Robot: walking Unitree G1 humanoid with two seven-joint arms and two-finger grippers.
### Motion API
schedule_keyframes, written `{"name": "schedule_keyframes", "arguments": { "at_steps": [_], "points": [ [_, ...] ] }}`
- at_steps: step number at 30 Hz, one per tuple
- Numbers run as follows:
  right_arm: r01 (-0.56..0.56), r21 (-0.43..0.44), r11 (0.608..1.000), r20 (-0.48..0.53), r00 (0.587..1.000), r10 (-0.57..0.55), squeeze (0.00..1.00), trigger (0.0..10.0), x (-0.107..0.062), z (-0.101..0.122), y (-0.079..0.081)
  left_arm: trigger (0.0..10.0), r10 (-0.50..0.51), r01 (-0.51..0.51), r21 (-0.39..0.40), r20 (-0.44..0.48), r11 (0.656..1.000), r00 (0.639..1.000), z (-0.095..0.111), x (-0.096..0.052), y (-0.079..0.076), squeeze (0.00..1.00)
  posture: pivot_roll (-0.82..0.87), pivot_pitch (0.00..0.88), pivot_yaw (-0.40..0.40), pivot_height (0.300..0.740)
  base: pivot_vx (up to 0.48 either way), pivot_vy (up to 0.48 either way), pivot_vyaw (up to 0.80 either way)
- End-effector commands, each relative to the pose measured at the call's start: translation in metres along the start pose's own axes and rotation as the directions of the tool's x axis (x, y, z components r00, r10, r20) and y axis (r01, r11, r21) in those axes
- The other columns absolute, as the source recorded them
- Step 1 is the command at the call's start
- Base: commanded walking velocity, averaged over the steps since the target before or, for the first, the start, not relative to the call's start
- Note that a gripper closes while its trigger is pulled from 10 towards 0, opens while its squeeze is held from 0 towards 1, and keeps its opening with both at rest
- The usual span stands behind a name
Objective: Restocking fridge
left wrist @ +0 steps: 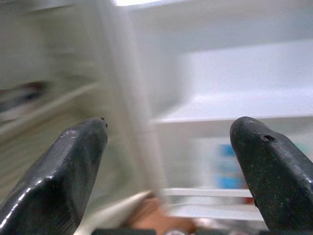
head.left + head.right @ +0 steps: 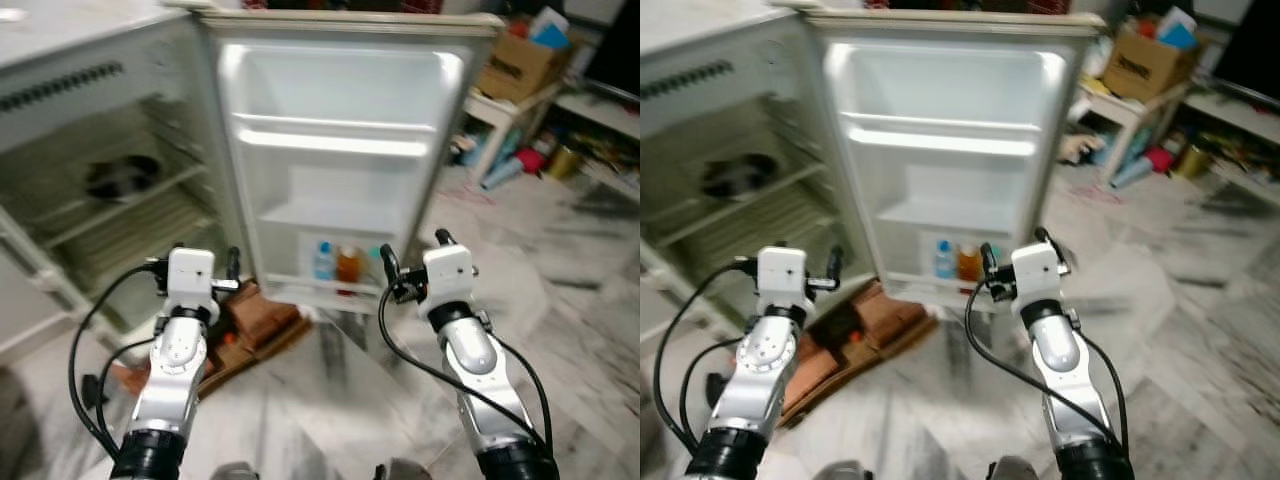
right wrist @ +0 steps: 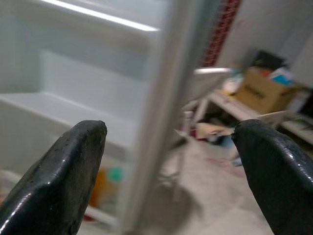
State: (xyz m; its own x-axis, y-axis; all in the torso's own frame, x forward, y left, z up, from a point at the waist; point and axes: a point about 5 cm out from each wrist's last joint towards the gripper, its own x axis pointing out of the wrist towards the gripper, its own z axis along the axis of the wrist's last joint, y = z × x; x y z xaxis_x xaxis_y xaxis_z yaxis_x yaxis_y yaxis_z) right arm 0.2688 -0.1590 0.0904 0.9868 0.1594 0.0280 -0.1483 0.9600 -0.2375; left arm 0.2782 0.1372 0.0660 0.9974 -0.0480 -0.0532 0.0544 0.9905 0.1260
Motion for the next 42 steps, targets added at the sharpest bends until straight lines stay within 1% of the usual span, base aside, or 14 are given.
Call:
{"name": "schedule_keyframes", "arguments": {
  "at_steps": [1, 4, 6, 18, 23, 27, 37, 42],
  "points": [
    [-0.043, 0.004, 0.999, 0.056, 0.997, 0.043, 0.00, 10.0, 0.0029, 0.0100, 0.0109, 10.0, 0.027, -0.027, 0.026, 0.003, 0.999, 1.000, -0.0001, 0.0003, 0.0124, 0.00, -0.03, 0.000, 0.035, 0.740, 0.000, -0.480, 0.00],
    [-0.049, 0.003, 0.999, 0.072, 0.996, 0.049, 0.00, 10.0, 0.0033, 0.0123, 0.0119, 10.0, 0.026, -0.026, 0.021, 0.002, 0.999, 1.000, -0.0003, 0.0003, 0.0122, 0.00, -0.03, 0.000, 0.034, 0.740, 0.000, -0.480, 0.72],
    [-0.046, 0.001, 0.999, 0.072, 0.996, 0.046, 0.00, 10.0, 0.0035, 0.0121, 0.0117, 10.0, 0.025, -0.025, 0.002, -0.001, 1.000, 1.000, -0.0009, 0.0000, 0.0115, 0.00, -0.03, 0.000, 0.034, 0.740, 0.000, -0.480, 0.78],
    [-0.042, 0.000, 0.999, 0.085, 0.995, 0.041, 0.00, 10.0, 0.0054, 0.0134, 0.0098, 10.0, 0.012, -0.012, 0.010, -0.002, 1.000, 1.000, -0.0010, -0.0002, 0.0086, 0.00, -0.03, 0.000, 0.033, 0.740, 0.000, -0.480, 0.76],
    [-0.060, -0.001, 0.998, 0.094, 0.994, 0.060, 0.00, 10.0, 0.0059, 0.0144, 0.0112, 10.0, 0.019, -0.019, 0.013, -0.008, 1.000, 1.000, -0.0016, -0.0001, 0.0093, 0.00, -0.03, 0.000, 0.033, 0.740, 0.000, -0.477, 0.73],
    [-0.090, 0.015, 0.996, 0.099, 0.991, 0.088, 0.00, 10.0, 0.0058, 0.0152, 0.0147, 10.0, 0.020, -0.020, 0.012, -0.009, 1.000, 1.000, -0.0020, 0.0000, 0.0096, 0.00, -0.03, 0.000, 0.032, 0.740, 0.000, -0.429, 0.72],
    [-0.080, 0.020, 0.997, 0.100, 0.992, 0.078, 0.00, 10.0, 0.0067, 0.0152, 0.0143, 10.0, 0.034, -0.034, -0.002, -0.021, 0.999, 0.999, -0.0035, 0.0011, 0.0111, 0.00, -0.03, 0.000, 0.033, 0.740, 0.347, -0.326, 0.71],
    [-0.086, 0.019, 0.996, 0.099, 0.992, 0.083, 0.00, 10.0, 0.0042, 0.0143, 0.0181, 10.0, 0.043, -0.043, 0.004, -0.025, 0.999, 0.999, -0.0037, 0.0020, 0.0119, 0.00, -0.03, 0.000, 0.032, 0.740, 0.449, 0.000, 0.68]
  ]
}}
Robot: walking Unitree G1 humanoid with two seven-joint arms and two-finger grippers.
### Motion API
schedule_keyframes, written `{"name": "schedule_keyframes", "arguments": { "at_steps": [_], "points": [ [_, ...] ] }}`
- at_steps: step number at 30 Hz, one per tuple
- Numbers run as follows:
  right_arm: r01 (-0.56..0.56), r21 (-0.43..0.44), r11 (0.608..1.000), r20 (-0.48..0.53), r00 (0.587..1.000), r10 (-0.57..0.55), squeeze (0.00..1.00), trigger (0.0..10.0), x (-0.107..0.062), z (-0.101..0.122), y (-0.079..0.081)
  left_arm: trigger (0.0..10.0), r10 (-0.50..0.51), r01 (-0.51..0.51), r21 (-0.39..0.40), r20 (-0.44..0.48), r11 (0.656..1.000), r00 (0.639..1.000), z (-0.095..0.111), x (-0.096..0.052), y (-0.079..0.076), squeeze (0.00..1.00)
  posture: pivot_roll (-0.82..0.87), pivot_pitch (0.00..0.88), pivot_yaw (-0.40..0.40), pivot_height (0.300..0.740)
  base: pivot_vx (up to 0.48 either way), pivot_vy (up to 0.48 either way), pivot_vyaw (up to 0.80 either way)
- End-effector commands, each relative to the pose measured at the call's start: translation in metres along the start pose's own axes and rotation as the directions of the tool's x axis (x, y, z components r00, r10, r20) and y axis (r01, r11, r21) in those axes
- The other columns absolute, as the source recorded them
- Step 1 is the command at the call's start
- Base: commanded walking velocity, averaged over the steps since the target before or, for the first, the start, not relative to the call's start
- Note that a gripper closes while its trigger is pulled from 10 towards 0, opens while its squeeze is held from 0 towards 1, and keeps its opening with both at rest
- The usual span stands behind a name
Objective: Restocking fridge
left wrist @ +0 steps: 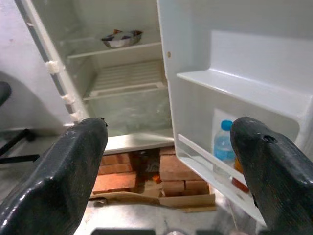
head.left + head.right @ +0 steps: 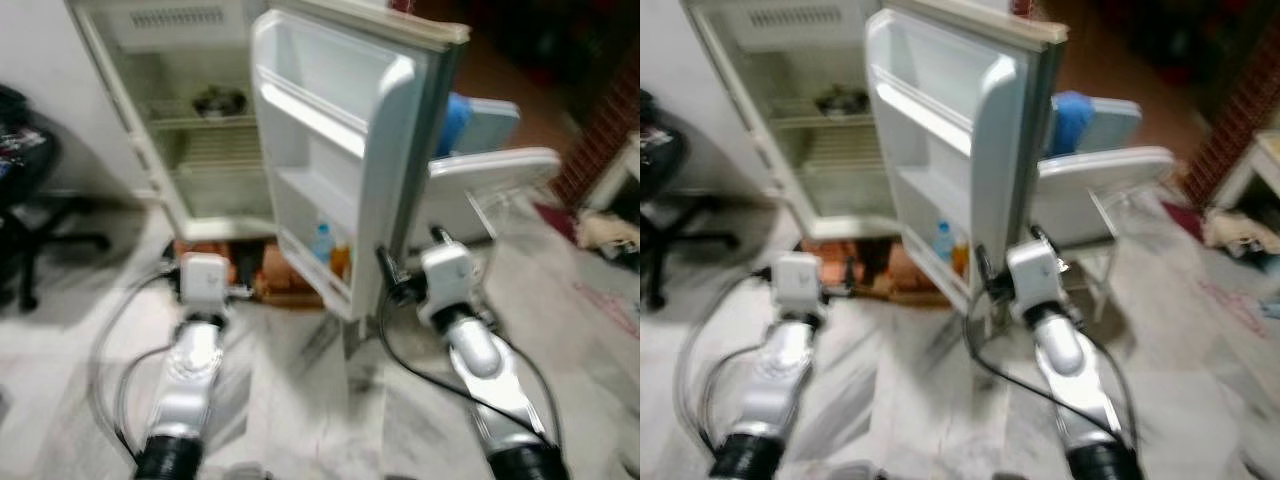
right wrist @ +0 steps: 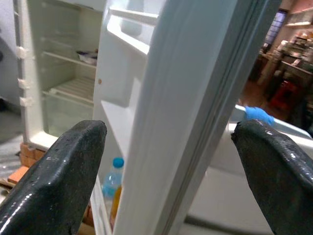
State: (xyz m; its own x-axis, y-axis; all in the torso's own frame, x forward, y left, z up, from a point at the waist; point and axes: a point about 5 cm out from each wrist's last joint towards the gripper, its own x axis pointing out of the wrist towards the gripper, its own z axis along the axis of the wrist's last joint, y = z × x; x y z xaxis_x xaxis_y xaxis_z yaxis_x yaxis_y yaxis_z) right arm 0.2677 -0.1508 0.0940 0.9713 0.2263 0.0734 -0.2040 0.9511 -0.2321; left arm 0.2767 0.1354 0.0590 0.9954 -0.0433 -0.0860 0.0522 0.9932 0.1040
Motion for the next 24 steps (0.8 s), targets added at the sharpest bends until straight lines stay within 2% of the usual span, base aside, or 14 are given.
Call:
{"name": "schedule_keyframes", "arguments": {
  "at_steps": [1, 8, 15, 21, 24],
  "points": [
    [-0.024, 0.010, 1.000, 0.037, 0.999, 0.023, 0.00, 10.0, 0.005, 0.008, 0.011, 10.0, 0.043, -0.043, 0.024, 0.009, 0.999, 0.999, 0.004, 0.003, 0.014, 0.00, -0.03, 0.000, 0.032, 0.740, 0.454, 0.000, 0.00],
    [-0.006, 0.008, 1.000, 0.046, 0.999, 0.005, 0.00, 10.0, 0.008, 0.010, 0.010, 10.0, 0.058, -0.058, 0.002, -0.004, 0.998, 0.998, 0.002, 0.004, 0.015, 0.00, -0.03, 0.000, 0.031, 0.740, 0.447, 0.000, 0.00],
    [0.025, 0.022, 0.999, 0.044, 0.999, -0.026, 0.00, 10.0, 0.010, 0.009, 0.005, 10.0, -0.001, 0.001, -0.014, -0.023, 1.000, 1.000, -0.001, 0.001, 0.008, 0.00, -0.02, 0.000, 0.025, 0.740, 0.000, 0.000, 0.00],
    [0.018, 0.034, 0.999, 0.039, 0.999, -0.020, 0.00, 10.0, 0.008, 0.007, 0.007, 10.0, -0.013, 0.015, 0.031, -0.051, 0.999, 0.999, -0.012, -0.016, 0.022, 0.00, -0.01, 0.000, 0.026, 0.740, 0.000, 0.000, 0.00],
    [-0.022, 0.027, 0.999, 0.055, 0.998, 0.020, 0.00, 10.0, 0.007, 0.008, 0.008, 10.0, 0.034, -0.031, 0.046, -0.080, 0.998, 0.996, -0.023, -0.038, 0.041, 0.00, 0.01, 0.000, 0.020, 0.740, 0.000, 0.000, 0.26]
  ]
}}
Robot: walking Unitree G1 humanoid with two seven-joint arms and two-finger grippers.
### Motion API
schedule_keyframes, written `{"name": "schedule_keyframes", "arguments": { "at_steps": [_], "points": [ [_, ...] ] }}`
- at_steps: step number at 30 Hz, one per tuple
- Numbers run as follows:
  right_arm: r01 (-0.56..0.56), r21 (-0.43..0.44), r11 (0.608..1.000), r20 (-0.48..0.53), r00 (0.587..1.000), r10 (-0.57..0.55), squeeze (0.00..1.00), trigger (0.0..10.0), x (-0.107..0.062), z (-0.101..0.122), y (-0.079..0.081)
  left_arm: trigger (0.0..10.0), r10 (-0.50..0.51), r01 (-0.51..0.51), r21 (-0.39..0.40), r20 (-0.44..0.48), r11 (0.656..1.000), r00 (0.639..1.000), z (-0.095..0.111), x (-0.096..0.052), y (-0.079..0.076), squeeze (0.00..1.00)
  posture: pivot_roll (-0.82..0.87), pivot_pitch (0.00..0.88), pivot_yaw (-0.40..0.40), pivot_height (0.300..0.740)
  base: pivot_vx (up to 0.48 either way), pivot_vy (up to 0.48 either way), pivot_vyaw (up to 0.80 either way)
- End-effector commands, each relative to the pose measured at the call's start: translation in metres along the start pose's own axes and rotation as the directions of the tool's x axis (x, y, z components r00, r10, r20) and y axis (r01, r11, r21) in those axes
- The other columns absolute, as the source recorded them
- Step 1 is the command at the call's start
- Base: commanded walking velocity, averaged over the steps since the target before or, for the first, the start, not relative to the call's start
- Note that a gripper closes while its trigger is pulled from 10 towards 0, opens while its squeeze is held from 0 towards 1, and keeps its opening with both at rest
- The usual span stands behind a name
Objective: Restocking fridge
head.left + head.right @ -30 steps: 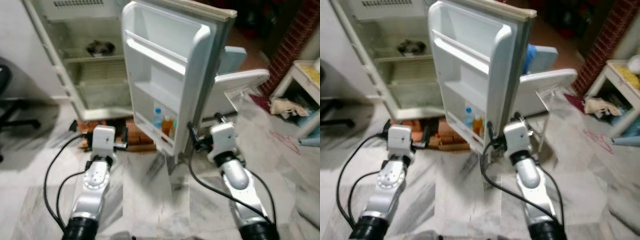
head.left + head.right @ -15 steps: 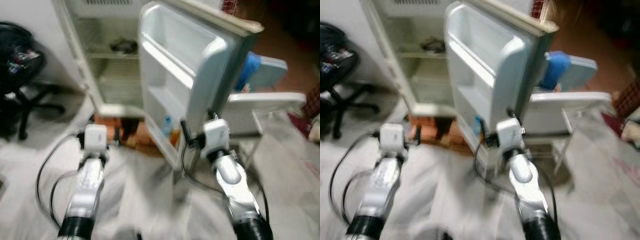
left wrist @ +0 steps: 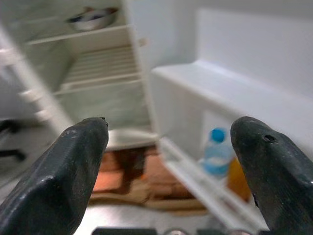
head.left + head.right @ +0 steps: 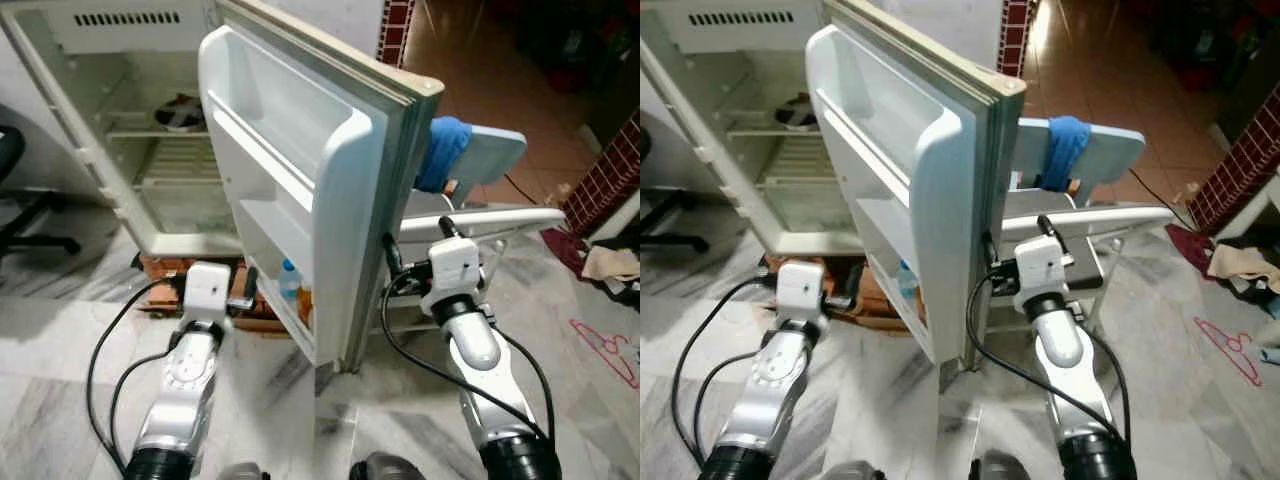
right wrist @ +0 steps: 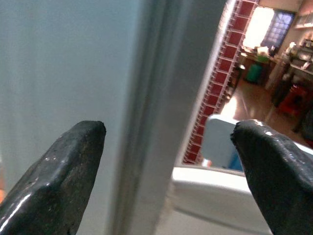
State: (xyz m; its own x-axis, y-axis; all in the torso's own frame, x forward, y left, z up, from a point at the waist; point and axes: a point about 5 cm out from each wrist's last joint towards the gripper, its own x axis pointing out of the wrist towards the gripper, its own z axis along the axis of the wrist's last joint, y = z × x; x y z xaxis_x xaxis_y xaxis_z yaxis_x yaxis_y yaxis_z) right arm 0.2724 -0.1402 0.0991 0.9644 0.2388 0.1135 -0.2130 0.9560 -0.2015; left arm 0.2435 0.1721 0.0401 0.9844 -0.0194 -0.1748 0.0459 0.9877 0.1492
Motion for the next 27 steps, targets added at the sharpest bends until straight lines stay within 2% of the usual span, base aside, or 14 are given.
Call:
{"name": "schedule_keyframes", "arguments": {
  "at_steps": [1, 2, 3, 6, 8, 13, 22, 23, 27],
  "points": [
    [-0.015, -0.012, 1.000, 0.012, 1.000, 0.015, 0.00, 10.0, 0.000, 0.001, 0.000, 10.0, 0.026, -0.026, -0.001, 0.005, 1.000, 1.000, 0.000, -0.008, 0.010, 0.00, 0.02, 0.000, 0.019, 0.740, 0.000, 0.000, 0.77],
    [-0.009, -0.012, 1.000, 0.010, 1.000, 0.010, 0.00, 10.0, 0.002, 0.001, -0.001, 10.0, 0.020, -0.020, -0.006, -0.010, 1.000, 1.000, -0.006, -0.017, 0.012, 0.00, 0.03, 0.000, 0.015, 0.740, 0.000, 0.000, 0.77],
    [-0.009, -0.012, 1.000, 0.010, 1.000, 0.010, 0.00, 10.0, 0.002, 0.001, -0.001, 10.0, 0.020, -0.020, -0.006, -0.010, 1.000, 1.000, -0.006, -0.017, 0.012, 0.00, 0.03, 0.000, 0.015, 0.740, 0.000, 0.000, 0.77],
    [0.007, -0.005, 1.000, 0.014, 1.000, -0.007, 0.00, 10.0, 0.007, 0.003, -0.002, 10.0, -0.003, 0.003, 0.014, -0.016, 1.000, 1.000, -0.011, -0.030, 0.012, 0.00, 0.05, 0.000, 0.003, 0.740, 0.000, 0.000, 0.76],
    [0.021, -0.007, 1.000, 0.017, 1.000, -0.021, 0.00, 10.0, 0.012, 0.004, -0.004, 10.0, -0.039, 0.038, 0.034, 0.019, 0.999, 0.999, -0.007, -0.036, 0.009, 0.00, 0.07, 0.007, -0.003, 0.740, 0.000, 0.000, 0.76],
    [0.030, -0.014, 0.999, 0.019, 0.999, -0.029, 0.00, 10.0, 0.015, 0.005, -0.008, 10.0, -0.098, 0.093, 0.082, 0.060, 0.992, 0.993, 0.001, -0.039, 0.005, 0.00, 0.08, 0.019, -0.012, 0.740, 0.000, 0.000, 0.62],
    [0.121, -0.011, 0.993, -0.056, 0.991, -0.122, 0.00, 10.0, 0.013, -0.006, -0.020, 10.0, -0.096, 0.092, 0.075, 0.047, 0.993, 0.994, 0.001, -0.041, 0.006, 0.00, 0.08, 0.024, -0.015, 0.740, 0.000, 0.000, 0.00],
    [0.153, 0.039, 0.987, -0.070, 0.986, -0.150, 0.00, 10.0, 0.016, -0.007, -0.023, 10.0, -0.103, 0.099, 0.073, 0.050, 0.992, 0.993, 0.002, -0.040, 0.004, 0.00, 0.08, 0.018, -0.014, 0.740, 0.000, 0.000, 0.00],
    [0.180, 0.106, 0.978, -0.084, 0.982, -0.171, 0.00, 10.0, 0.024, -0.006, -0.023, 10.0, -0.106, 0.103, 0.070, 0.046, 0.992, 0.993, 0.002, -0.039, 0.004, 0.00, 0.08, 0.016, -0.015, 0.740, 0.000, 0.000, 0.00]
  ]
}}
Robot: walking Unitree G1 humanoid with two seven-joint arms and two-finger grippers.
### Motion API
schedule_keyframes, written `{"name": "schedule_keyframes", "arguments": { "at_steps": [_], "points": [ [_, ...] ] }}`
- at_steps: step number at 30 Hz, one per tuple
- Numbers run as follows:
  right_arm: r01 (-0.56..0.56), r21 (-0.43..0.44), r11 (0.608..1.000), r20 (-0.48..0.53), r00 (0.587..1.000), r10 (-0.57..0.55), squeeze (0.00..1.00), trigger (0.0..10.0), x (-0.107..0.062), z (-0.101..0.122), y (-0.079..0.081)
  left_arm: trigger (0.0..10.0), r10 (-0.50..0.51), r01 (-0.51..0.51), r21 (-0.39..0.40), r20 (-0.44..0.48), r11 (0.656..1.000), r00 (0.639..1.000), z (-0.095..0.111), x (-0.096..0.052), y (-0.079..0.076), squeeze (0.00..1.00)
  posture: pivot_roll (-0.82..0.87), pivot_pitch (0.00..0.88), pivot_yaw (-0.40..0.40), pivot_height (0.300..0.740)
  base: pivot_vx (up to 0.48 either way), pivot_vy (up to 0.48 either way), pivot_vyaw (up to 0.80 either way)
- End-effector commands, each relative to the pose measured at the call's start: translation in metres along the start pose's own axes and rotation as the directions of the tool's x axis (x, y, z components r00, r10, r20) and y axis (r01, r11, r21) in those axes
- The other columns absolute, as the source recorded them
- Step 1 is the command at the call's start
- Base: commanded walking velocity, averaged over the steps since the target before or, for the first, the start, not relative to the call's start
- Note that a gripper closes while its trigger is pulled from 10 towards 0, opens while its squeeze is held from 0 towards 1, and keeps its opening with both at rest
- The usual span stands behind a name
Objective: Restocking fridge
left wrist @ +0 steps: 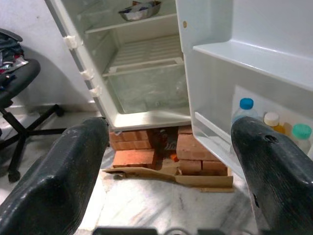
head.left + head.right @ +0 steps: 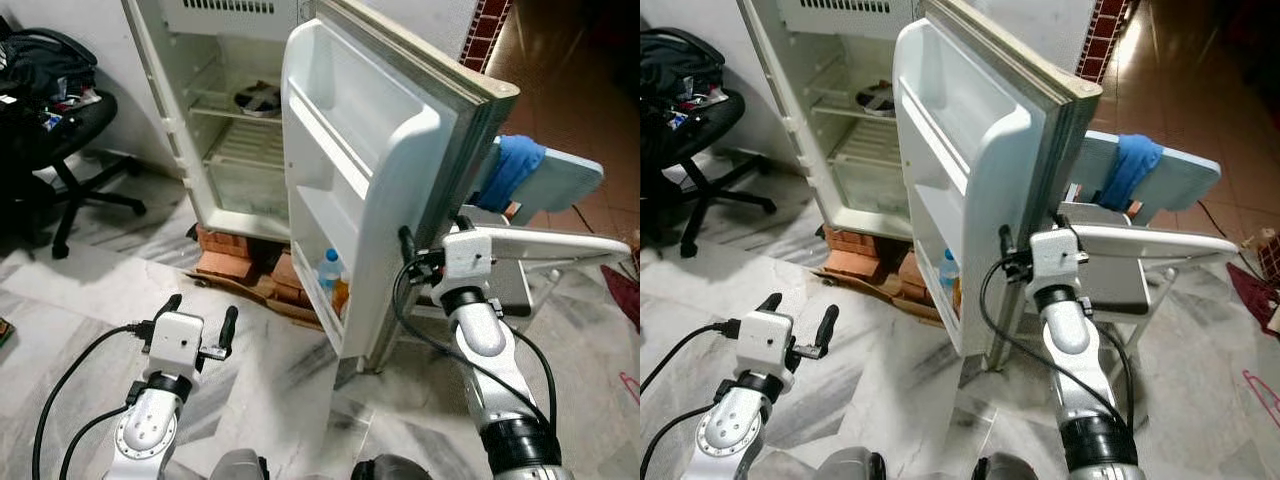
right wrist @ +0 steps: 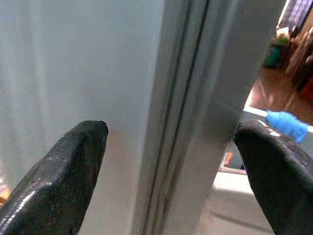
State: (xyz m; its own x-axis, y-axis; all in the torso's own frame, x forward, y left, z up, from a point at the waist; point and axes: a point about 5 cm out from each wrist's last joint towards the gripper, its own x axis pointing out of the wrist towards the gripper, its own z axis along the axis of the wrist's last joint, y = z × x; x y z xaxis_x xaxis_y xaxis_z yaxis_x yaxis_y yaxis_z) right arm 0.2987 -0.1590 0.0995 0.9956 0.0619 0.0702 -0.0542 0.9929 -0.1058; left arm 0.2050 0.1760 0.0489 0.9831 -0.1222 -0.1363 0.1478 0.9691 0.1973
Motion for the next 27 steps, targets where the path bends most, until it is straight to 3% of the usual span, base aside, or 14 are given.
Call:
{"name": "schedule_keyframes", "arguments": {
  "at_steps": [1, 2, 4, 5, 6, 8, 10, 11, 12, 14, 16, 18, 22, 27],
  "points": [
    [-0.006, 0.064, 0.998, -0.009, 1.000, 0.006, 0.00, 10.0, 0.004, 0.002, 0.004, 10.0, -0.009, 0.009, 0.000, -0.008, 1.000, 1.000, 0.000, 0.000, 0.000, 0.00, 0.08, 0.016, -0.015, 0.740, 0.000, 0.000, 0.00],
    [-0.028, 0.102, 0.994, -0.010, 1.000, 0.029, 0.00, 10.0, 0.006, 0.002, 0.008, 10.0, -0.008, 0.008, -0.003, -0.009, 1.000, 1.000, 0.000, 0.000, 0.000, 0.00, 0.08, 0.014, -0.015, 0.740, 0.000, 0.000, 0.00],
    [-0.251, 0.307, 0.918, 0.056, 0.968, 0.245, 0.00, 10.0, 0.005, 0.015, 0.035, 10.0, -0.006, 0.006, -0.004, -0.008, 1.000, 1.000, 0.000, 0.000, -0.001, 0.00, 0.09, 0.011, -0.015, 0.740, 0.000, 0.000, 0.00],
    [-0.409, 0.406, 0.817, 0.130, 0.911, 0.392, 0.00, 10.0, -0.002, 0.026, 0.050, 10.0, -0.004, 0.004, -0.004, -0.007, 1.000, 1.000, 0.000, 0.000, 0.000, 0.00, 0.09, 0.011, -0.015, 0.740, 0.000, 0.000, 0.00],
    [-0.490, 0.449, 0.747, 0.176, 0.868, 0.464, 0.00, 10.0, -0.008, 0.032, 0.056, 10.0, -0.003, 0.003, -0.004, -0.006, 1.000, 1.000, 0.001, 0.000, 0.000, 0.00, 0.08, 0.011, -0.015, 0.740, 0.000, 0.000, 0.00],
    [-0.587, 0.472, 0.658, 0.227, 0.802, 0.553, 0.00, 10.0, -0.018, 0.038, 0.062, 10.0, -0.002, 0.001, -0.005, -0.006, 1.000, 1.000, 0.001, 0.001, 0.001, 0.00, 0.09, 0.008, -0.014, 0.740, 0.000, 0.000, 0.00],
    [-0.617, 0.450, 0.646, 0.207, 0.775, 0.597, 0.00, 10.0, -0.023, 0.034, 0.061, 10.0, 0.001, -0.001, -0.006, -0.005, 1.000, 1.000, 0.002, 0.001, 0.002, 0.00, 0.08, 0.008, -0.015, 0.740, 0.000, 0.000, 0.00],
    [-0.618, 0.406, 0.673, 0.152, 0.772, 0.617, 0.00, 10.0, -0.027, 0.023, 0.057, 10.0, 0.002, -0.002, -0.006, -0.003, 1.000, 1.000, 0.004, 0.003, 0.003, 0.00, 0.08, 0.006, -0.012, 0.740, 0.000, 0.000, 0.00],
    [-0.618, 0.406, 0.673, 0.152, 0.772, 0.617, 0.00, 10.0, -0.027, 0.023, 0.057, 10.0, 0.002, -0.002, -0.006, -0.003, 1.000, 1.000, 0.004, 0.003, 0.003, 0.00, 0.08, 0.006, -0.012, 0.740, 0.000, 0.000, 0.00],
    [-0.583, 0.344, 0.736, 0.088, 0.801, 0.593, 0.00, 10.0, -0.027, 0.011, 0.052, 10.0, 0.003, -0.003, -0.008, 0.000, 1.000, 1.000, 0.006, 0.004, 0.004, 0.00, 0.08, 0.006, -0.012, 0.740, 0.000, 0.000, 0.00],
    [-0.564, 0.338, 0.754, 0.066, 0.813, 0.578, 0.00, 10.0, -0.027, 0.007, 0.049, 10.0, 0.003, -0.003, -0.009, 0.001, 1.000, 1.000, 0.007, 0.005, 0.003, 0.00, 0.08, 0.008, -0.011, 0.740, 0.000, 0.000, 0.00],
    [-0.453, 0.266, 0.851, -0.003, 0.883, 0.470, 0.00, 10.0, -0.024, -0.008, 0.036, 10.0, 0.003, -0.002, -0.019, 0.006, 1.000, 1.000, 0.009, 0.007, 0.000, 0.00, 0.07, 0.005, -0.006, 0.740, 0.000, 0.000, 0.00],
    [-0.395, 0.249, 0.884, -0.017, 0.911, 0.412, 0.00, 10.0, -0.023, -0.009, 0.029, 10.0, 0.010, -0.010, -0.022, 0.005, 1.000, 1.000, 0.009, 0.008, -0.001, 0.00, 0.06, 0.001, -0.004, 0.740, 0.000, 0.000, 0.00],
    [-0.238, 0.219, 0.946, -0.037, 0.967, 0.252, 0.00, 10.0, -0.021, -0.010, 0.015, 10.0, 0.037, -0.037, -0.043, -0.005, 0.998, 0.999, 0.010, 0.016, 0.001, 0.00, 0.06, 0.000, -0.006, 0.740, 0.000, 0.166, 0.00]
  ]
}}
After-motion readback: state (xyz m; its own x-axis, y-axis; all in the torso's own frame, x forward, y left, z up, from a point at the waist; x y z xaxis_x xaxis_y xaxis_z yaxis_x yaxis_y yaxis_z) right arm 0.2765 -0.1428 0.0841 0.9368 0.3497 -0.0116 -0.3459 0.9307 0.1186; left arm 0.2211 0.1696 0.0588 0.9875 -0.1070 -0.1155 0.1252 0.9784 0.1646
